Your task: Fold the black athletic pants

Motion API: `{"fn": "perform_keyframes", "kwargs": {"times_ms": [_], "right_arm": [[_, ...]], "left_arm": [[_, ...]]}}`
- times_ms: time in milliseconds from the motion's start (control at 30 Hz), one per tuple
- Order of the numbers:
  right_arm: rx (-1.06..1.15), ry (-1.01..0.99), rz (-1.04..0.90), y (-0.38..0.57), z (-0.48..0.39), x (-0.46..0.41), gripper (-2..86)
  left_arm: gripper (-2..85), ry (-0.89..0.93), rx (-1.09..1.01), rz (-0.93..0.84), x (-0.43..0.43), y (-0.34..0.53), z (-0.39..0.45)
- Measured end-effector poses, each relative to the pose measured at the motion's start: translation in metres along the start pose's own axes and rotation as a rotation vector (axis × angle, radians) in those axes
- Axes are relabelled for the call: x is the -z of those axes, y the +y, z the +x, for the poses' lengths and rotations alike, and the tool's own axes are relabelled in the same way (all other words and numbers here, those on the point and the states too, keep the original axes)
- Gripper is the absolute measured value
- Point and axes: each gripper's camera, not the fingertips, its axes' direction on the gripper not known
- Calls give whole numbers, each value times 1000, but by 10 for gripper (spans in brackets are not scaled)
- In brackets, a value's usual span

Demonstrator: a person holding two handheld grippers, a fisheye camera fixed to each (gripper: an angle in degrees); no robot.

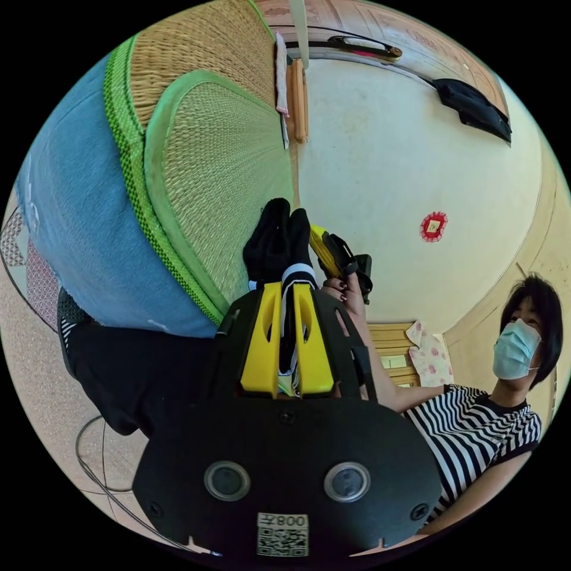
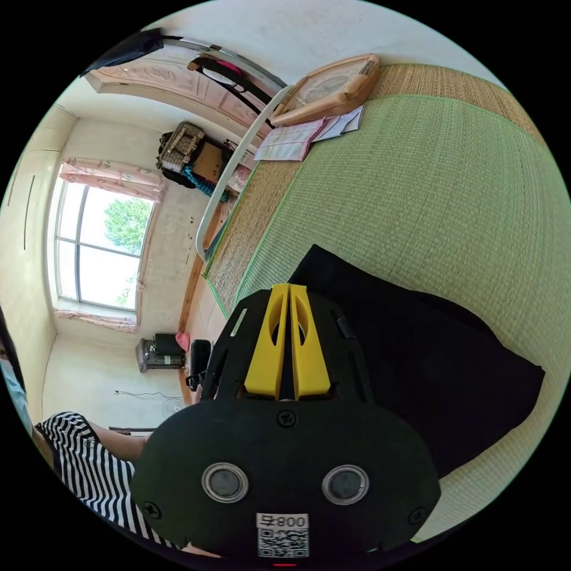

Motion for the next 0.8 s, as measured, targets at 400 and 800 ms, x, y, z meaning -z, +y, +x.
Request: {"fn": "perform_keyframes", "kwargs": {"times_ms": [400, 800], "right_arm": [[-6, 100, -98, -22, 18, -43, 1], [34, 154, -106, -15, 21, -43, 0]], "left_arm": [[7, -233, -323, -87, -34, 7, 84], [1, -298, -468, -23, -64, 38, 137]]}}
